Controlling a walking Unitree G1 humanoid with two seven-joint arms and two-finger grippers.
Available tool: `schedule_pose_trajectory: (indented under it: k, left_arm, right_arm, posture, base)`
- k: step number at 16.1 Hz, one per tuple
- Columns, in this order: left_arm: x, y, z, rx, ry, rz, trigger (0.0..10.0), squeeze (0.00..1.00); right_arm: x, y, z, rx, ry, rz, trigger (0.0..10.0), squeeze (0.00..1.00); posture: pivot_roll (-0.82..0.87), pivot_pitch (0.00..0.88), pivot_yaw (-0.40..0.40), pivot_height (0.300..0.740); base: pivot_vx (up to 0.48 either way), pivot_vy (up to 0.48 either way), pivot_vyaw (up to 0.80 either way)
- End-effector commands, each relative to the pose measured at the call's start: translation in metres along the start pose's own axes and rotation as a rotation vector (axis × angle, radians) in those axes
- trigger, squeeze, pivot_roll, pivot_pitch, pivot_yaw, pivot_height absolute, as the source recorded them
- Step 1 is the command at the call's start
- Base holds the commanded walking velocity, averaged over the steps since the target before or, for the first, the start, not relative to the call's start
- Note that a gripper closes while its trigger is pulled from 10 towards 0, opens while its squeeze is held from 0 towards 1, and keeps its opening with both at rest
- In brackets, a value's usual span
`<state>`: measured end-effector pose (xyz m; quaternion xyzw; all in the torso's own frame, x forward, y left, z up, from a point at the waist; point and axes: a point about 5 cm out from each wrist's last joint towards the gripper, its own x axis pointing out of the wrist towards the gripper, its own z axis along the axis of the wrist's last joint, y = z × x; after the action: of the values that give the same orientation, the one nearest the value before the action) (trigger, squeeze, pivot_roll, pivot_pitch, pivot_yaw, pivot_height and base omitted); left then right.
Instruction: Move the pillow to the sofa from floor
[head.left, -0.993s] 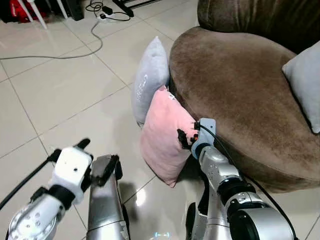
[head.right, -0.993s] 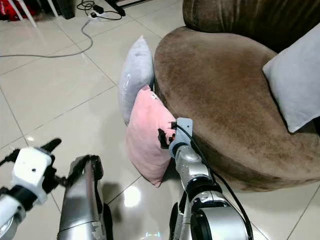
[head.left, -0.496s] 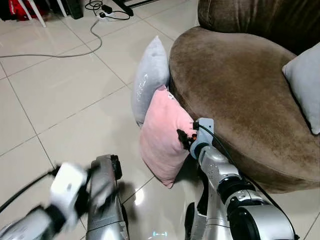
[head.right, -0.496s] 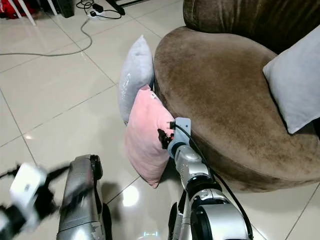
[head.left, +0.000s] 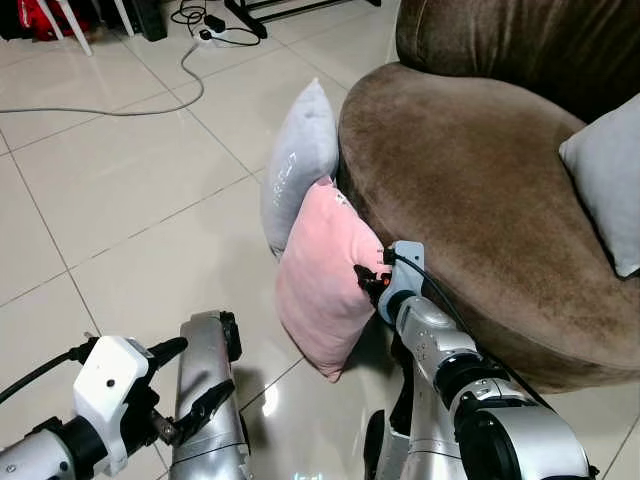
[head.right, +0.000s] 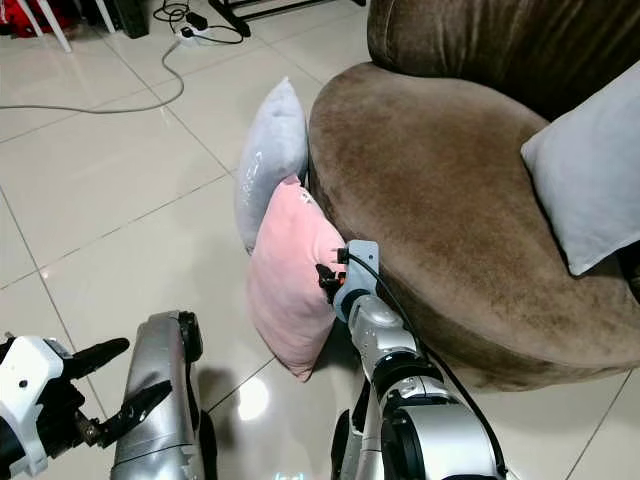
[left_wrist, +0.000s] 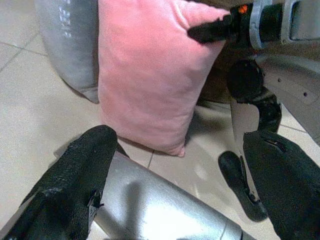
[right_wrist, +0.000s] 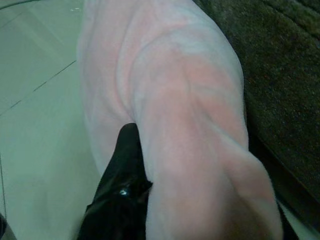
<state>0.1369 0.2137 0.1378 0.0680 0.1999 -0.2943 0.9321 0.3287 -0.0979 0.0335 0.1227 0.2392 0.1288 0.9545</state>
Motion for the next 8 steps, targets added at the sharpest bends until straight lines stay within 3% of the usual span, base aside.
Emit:
schedule_pose_trajectory:
  k: [1, 6, 8]
  left_arm:
    - [0.001, -0.001, 0.000, 0.007, -0.001, -0.003, 10.0, 0.00]
    - [0.015, -0.002, 0.002, 0.004, -0.035, -0.017, 10.0, 0.00]
    - [0.023, 0.000, 0.002, -0.006, -0.062, 0.029, 10.0, 0.00]
  right_arm:
    - [0.001, 0.001, 0.003, -0.012, -0.012, 0.014, 0.0, 0.00]
    - [0.000, -0.001, 0.002, -0.015, -0.005, 0.024, 0.0, 0.00]
    - [0.001, 0.002, 0.008, -0.022, -0.017, 0.084, 0.0, 0.00]
  posture:
    - [0.24, 0.071, -0.039, 0.431]
    - [0.23, 0.027, -0.049, 0.431]
    - [0.23, 0.000, -0.061, 0.431]
  base:
    - [0.000, 0.000, 0.00]
    - [0.000, 0.000, 0.00]
    - [0.000, 0.000, 0.00]
